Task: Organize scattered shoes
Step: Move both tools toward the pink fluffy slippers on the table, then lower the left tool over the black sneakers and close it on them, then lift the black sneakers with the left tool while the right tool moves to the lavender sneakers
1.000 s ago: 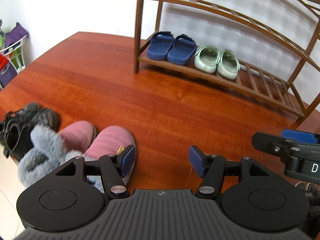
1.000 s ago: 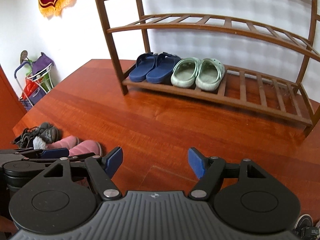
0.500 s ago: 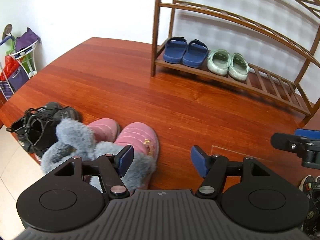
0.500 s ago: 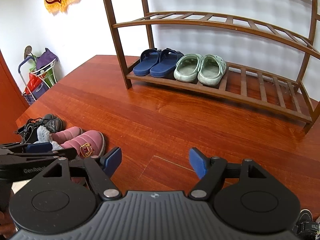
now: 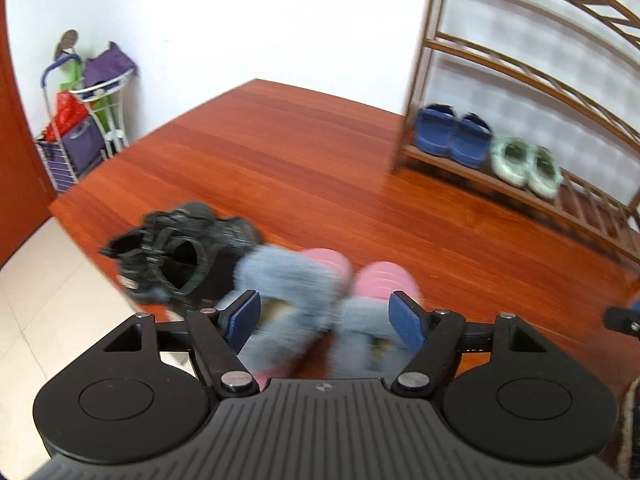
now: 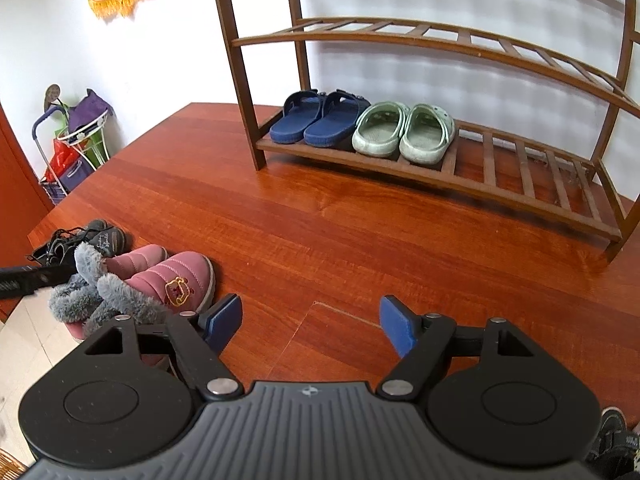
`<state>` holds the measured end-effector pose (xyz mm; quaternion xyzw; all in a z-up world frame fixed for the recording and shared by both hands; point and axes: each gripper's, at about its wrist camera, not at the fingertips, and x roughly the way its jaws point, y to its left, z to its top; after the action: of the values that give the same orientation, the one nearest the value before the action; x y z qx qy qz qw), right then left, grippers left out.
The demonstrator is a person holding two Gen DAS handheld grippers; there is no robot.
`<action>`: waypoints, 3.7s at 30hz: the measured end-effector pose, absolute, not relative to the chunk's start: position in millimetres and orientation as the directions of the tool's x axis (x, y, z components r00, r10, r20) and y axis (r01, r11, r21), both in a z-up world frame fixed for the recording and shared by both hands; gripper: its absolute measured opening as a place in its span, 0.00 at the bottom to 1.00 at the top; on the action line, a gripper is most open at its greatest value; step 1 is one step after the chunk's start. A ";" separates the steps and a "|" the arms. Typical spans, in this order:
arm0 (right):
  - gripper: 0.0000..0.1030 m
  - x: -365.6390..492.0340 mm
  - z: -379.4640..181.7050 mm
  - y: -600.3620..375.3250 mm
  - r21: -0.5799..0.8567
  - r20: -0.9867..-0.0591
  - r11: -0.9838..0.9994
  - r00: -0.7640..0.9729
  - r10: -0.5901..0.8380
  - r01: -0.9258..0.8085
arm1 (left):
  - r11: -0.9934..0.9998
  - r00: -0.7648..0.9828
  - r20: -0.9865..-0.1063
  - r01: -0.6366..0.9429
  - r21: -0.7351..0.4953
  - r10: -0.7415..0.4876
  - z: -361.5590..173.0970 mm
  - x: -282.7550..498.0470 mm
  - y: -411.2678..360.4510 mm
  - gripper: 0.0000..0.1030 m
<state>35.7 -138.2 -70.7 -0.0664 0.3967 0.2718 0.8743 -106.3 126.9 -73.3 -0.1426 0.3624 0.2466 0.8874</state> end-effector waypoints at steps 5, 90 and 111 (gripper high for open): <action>0.79 27.9 -75.5 -122.1 0.102 -0.746 0.862 0.534 0.397 -0.497 | 0.826 0.582 -0.731 -0.562 -0.044 0.357 -77.8 -113.6 165.7 0.71; 0.81 -30.4 -90.5 -160.2 0.035 -0.740 0.999 0.673 0.008 0.028 | 0.995 0.726 -0.686 -0.093 -0.037 0.042 -49.3 8.2 179.0 0.22; 0.81 -24.0 -90.5 -426.5 -0.076 -0.748 0.971 0.631 -0.207 0.229 | 0.997 0.738 -0.672 0.033 -0.064 -0.067 -44.5 99.2 -19.9 0.22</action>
<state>-24.0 -426.5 -90.5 0.0130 0.4122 -0.1207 0.9030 99.2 -19.9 -44.5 -0.0239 0.3610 -0.0268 0.9319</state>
